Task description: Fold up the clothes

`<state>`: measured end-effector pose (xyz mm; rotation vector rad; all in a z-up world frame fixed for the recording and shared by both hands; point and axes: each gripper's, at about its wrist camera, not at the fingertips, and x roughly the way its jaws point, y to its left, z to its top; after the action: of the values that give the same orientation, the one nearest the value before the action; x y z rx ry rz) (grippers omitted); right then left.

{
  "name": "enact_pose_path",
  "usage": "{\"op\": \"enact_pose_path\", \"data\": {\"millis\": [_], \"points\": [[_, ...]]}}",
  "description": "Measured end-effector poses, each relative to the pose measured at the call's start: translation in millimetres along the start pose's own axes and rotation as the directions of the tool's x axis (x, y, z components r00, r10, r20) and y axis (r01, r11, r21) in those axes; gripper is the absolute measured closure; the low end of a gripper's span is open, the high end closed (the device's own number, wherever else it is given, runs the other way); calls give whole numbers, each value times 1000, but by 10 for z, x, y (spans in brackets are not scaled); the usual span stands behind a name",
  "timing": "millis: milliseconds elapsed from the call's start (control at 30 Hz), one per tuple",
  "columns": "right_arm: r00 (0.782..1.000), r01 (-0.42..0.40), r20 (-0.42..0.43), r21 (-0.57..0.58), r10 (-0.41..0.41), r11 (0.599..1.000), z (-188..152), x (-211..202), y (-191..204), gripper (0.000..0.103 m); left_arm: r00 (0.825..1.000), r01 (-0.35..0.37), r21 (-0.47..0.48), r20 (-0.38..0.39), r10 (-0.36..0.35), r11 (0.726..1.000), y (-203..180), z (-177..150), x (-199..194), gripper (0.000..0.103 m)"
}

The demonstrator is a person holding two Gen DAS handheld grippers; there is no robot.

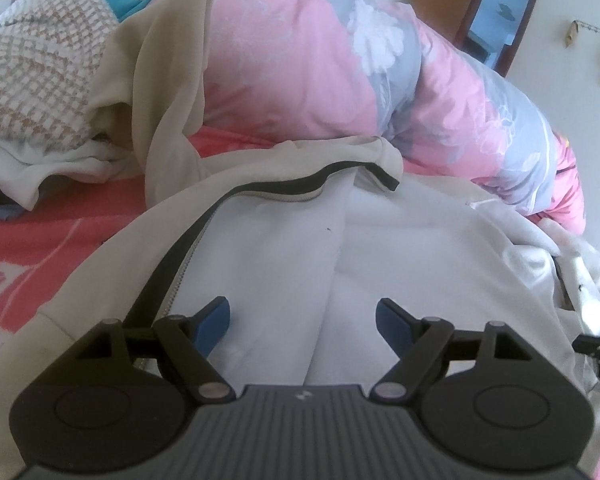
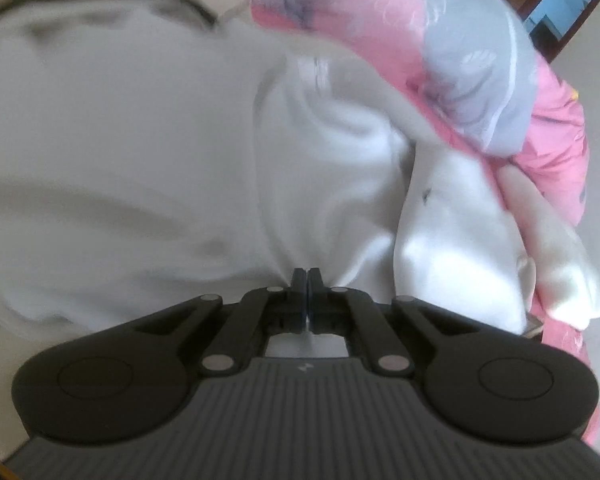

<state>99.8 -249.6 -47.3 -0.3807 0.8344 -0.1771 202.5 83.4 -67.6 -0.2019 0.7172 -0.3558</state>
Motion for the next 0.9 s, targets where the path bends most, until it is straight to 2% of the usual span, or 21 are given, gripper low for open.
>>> {"op": "enact_pose_path", "data": {"millis": [67, 100, 133, 167, 200, 233, 300, 467, 533, 633, 700, 800, 833, 867, 900], "points": [[993, -98, 70, -15, 99, 995, 75, -207, 79, 98, 1000, 1, 0, -1, -1, 1000, -1, 6, 4, 22], [980, -168, 101, -38, 171, 985, 110, -312, 150, 90, 1000, 1, -1, -1, -1, 1000, -3, 8, 2, 22], [960, -240, 129, -75, 249, 968, 140, -418, 240, 77, 1000, 1, -3, -1, -1, 1000, -5, 8, -2, 22], [933, -311, 151, -125, 328, 942, 168, -509, 346, 71, 1000, 1, -4, -1, -1, 1000, -8, 7, -7, 22], [915, -350, 152, -164, 374, 922, 180, -549, 431, 60, 1000, 2, -5, -1, -2, 1000, -5, 9, -10, 22], [908, -366, 140, -193, 394, 911, 179, -557, 497, 55, 1000, 3, -6, -1, -3, 1000, 0, 12, -13, 22], [894, -396, 114, -249, 433, 884, 177, -573, 629, 52, 1000, 5, -6, -1, -5, 1000, 6, 16, -18, 22], [853, -468, 40, -383, 521, 796, 171, -613, 958, 52, 1000, 8, -9, 1, -8, 1000, 31, 22, -38, 22], [833, -503, 20, -392, 553, 770, 163, -641, 952, 52, 1000, 7, -14, -2, -7, 1000, 46, 27, -35, 22], [829, -518, -28, -418, 559, 746, 91, -694, 938, 50, 1000, 7, -19, -3, -8, 1000, 56, 34, -27, 22], [818, -539, -60, -425, 571, 727, 33, -736, 906, 47, 1000, 6, -16, -4, -6, 1000, 52, 29, -26, 22], [774, -598, -98, -439, 626, 670, -86, -888, 876, 36, 1000, 3, -12, -5, -3, 1000, 50, 28, -22, 22], [766, -606, -108, -451, 634, 655, -126, -926, 888, 33, 1000, 3, -12, -5, -3, 1000, 50, 27, -22, 22], [776, -592, -114, -471, 621, 654, -166, -938, 924, 33, 1000, 2, -12, -6, -2, 1000, 49, 27, -21, 22], [799, -560, -112, -495, 591, 664, -218, -937, 965, 34, 1000, 2, -11, -6, -2, 1000, 49, 24, -22, 22]]}}
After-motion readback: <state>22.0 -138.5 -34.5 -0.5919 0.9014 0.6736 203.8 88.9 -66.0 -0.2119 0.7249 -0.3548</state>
